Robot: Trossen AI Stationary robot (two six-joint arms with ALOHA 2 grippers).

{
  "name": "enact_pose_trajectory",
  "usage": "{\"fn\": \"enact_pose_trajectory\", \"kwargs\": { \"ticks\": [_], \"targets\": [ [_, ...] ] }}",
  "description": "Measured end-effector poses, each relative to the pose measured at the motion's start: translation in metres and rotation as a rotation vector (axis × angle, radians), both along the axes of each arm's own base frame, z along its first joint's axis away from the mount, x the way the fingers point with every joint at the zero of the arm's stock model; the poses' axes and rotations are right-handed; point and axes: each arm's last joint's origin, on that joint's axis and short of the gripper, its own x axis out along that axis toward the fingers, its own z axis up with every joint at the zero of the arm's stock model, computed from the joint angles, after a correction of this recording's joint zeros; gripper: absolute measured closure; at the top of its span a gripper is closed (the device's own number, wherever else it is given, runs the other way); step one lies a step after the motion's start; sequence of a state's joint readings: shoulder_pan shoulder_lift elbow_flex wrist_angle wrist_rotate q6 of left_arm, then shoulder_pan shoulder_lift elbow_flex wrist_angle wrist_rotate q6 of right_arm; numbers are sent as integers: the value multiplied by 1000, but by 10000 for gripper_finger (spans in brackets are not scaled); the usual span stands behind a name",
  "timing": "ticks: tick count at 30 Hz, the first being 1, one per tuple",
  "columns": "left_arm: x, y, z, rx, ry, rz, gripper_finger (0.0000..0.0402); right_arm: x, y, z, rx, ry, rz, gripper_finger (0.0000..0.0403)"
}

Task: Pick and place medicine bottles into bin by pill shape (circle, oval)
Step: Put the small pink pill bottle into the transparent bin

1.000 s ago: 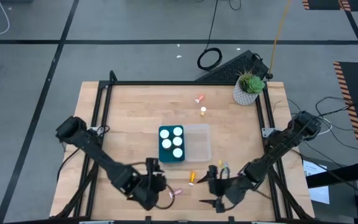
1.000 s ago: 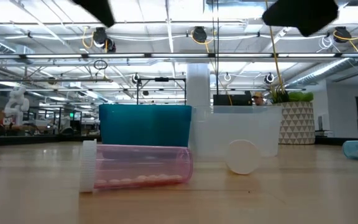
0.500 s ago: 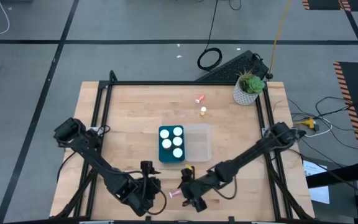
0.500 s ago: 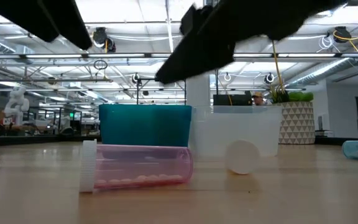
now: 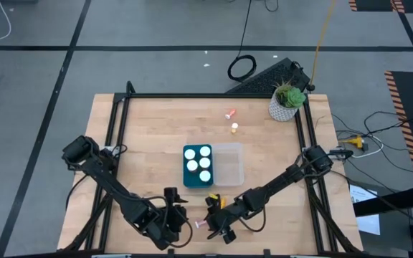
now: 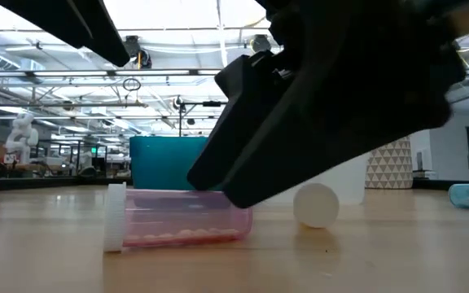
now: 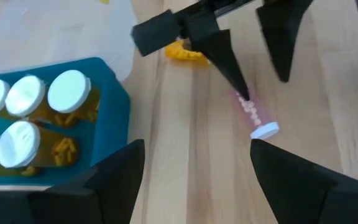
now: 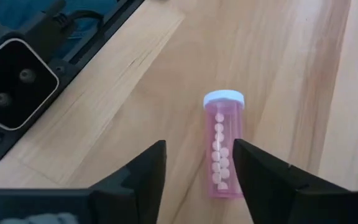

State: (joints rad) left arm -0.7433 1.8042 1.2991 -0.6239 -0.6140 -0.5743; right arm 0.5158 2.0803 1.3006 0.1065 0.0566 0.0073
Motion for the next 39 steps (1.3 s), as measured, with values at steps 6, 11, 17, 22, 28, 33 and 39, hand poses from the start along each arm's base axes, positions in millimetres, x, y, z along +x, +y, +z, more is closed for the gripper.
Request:
{"fn": "enact_pose_trajectory", "kwargs": {
  "ticks": [6, 11, 17, 22, 28, 33, 39],
  "targets": [
    [0, 0, 0, 11, 4, -11, 105, 1, -3, 0, -18, -3, 7, 258],
    [0, 0, 0, 12, 4, -13, 105, 1, -3, 0, -30, -8, 20, 270],
    [0, 0, 0, 12, 3, -13, 105, 0, -1, -1, -65, -23, -1, 253],
    [0, 0, 0, 12, 3, -13, 105, -2, 1, -1, -86, -34, -10, 225],
    [0, 0, 0, 12, 3, -13, 105, -2, 0, -2, -88, -21, -15, 209],
    [1, 0, 0, 18, -4, -9, 105, -5, -2, -6, -84, -7, -23, 230],
    [3, -2, 2, 11, -34, -27, 106, -9, -8, -15, -81, 11, -40, 265]
  ]
}}
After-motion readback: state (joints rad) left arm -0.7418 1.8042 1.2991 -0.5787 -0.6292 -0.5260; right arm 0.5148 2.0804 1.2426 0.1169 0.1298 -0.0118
